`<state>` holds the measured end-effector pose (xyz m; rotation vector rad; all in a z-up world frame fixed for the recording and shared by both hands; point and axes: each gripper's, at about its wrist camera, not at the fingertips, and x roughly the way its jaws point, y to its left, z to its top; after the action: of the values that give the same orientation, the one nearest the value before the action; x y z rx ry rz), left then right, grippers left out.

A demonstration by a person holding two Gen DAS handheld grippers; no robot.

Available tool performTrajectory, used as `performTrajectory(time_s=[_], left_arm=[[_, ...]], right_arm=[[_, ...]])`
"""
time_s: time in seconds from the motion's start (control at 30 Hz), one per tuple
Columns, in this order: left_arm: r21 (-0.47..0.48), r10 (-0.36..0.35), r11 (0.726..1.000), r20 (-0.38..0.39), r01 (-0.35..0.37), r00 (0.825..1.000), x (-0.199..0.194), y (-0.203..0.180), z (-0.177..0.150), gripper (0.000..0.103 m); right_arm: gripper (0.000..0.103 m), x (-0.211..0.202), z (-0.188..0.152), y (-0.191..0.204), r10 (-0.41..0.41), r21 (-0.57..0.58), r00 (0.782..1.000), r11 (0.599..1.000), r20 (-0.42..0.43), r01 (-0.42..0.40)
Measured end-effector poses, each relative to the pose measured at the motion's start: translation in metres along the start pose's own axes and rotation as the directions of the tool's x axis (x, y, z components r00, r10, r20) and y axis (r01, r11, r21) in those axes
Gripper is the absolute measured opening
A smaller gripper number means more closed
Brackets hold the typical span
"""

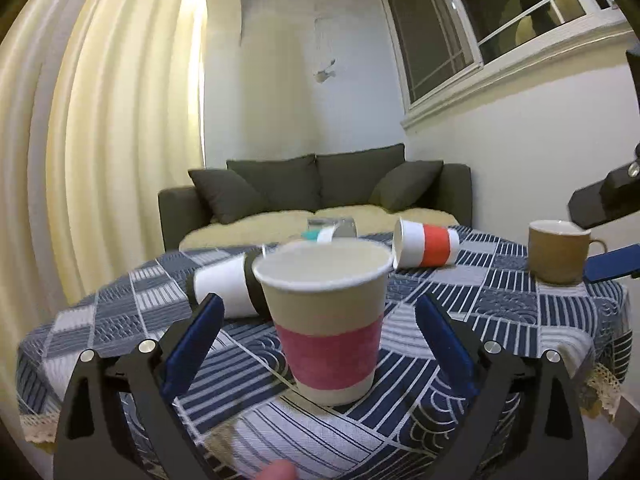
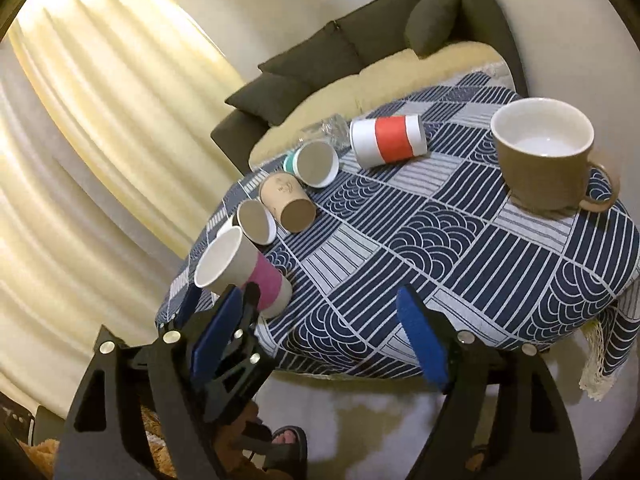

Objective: Flip cup upright

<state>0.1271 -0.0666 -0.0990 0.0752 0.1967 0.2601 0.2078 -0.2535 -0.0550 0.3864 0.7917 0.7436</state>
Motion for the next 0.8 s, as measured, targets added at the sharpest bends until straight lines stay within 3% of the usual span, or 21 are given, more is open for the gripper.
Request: performTrajectory(time_s=[0.17,0.3,0.43,0.8], left_arm=[[0.041,-0.049,0.998,0.022,0.048,0.999,-0.032,0.004,0.027,0.094],[0.025,-0.066,0.998,0.015,0.066,0.998,-0.060,0.019,0.048,0.097],[0.028,-0.082,0.996,0.002,0.082,0.997,-0.089,0.038,0.074,0.097],[0.040,-0.250,0.967,-0.057,0.253,0.966,-0.148,0.082,0.108,0.097]], right_arm=[[0.098,-0.019,0.001,0.003,0.032,-0.008,0.997,0.999,0.075,-0.031],[0.098,-0.028,-0.003,0.009,0.038,-0.027,0.996,0.999,0.076,-0.036],[0.098,-0.036,-0.011,0.032,0.024,-0.131,0.997,0.991,0.070,-0.015],[0.098,-0.076,-0.037,0.107,-0.003,-0.392,0.985,0.917,0.172,0.071]])
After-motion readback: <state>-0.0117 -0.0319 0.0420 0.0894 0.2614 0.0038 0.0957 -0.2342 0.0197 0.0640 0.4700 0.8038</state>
